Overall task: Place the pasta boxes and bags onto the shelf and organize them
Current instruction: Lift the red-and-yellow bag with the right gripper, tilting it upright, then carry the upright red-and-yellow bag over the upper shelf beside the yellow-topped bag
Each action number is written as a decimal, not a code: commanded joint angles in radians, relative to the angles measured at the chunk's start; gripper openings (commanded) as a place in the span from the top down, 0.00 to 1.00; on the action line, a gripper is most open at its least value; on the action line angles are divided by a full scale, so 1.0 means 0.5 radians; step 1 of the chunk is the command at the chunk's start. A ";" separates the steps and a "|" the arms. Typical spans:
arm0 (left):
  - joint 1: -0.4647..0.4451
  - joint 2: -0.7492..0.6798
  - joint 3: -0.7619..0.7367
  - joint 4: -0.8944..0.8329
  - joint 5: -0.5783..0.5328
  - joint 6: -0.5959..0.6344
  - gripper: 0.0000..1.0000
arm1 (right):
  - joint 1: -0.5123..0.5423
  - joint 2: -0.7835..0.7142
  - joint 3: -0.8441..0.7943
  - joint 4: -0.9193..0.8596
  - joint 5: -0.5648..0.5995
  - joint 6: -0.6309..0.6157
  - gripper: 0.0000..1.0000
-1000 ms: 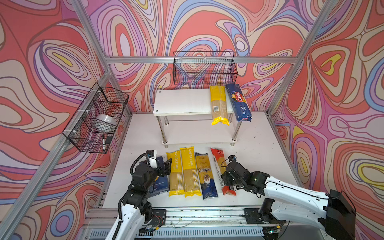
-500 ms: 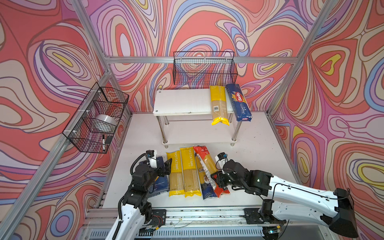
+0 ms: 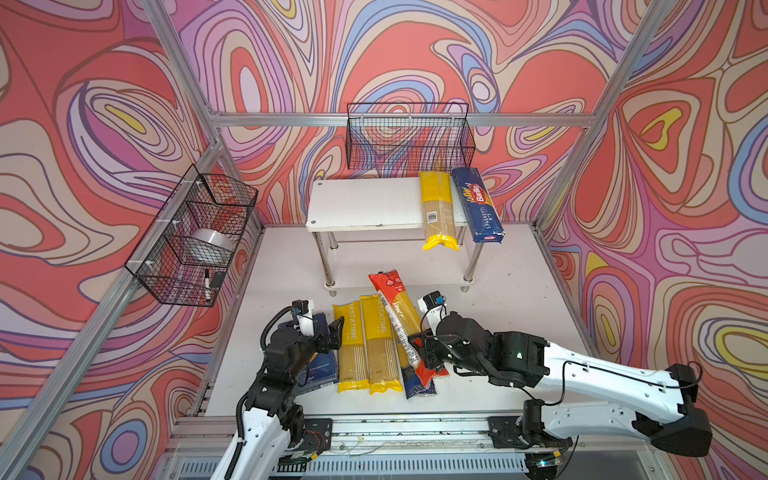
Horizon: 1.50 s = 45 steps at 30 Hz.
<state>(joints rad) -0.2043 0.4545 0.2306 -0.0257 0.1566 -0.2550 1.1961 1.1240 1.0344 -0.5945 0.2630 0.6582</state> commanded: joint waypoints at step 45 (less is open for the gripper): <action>-0.005 -0.007 0.026 0.021 0.011 0.013 0.00 | -0.280 0.611 1.483 -0.135 0.443 -0.557 0.80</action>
<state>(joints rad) -0.2043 0.4595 0.2306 -0.0257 0.1570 -0.2550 1.0710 1.4384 1.7046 -0.7708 0.4873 0.4114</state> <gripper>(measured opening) 0.999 0.247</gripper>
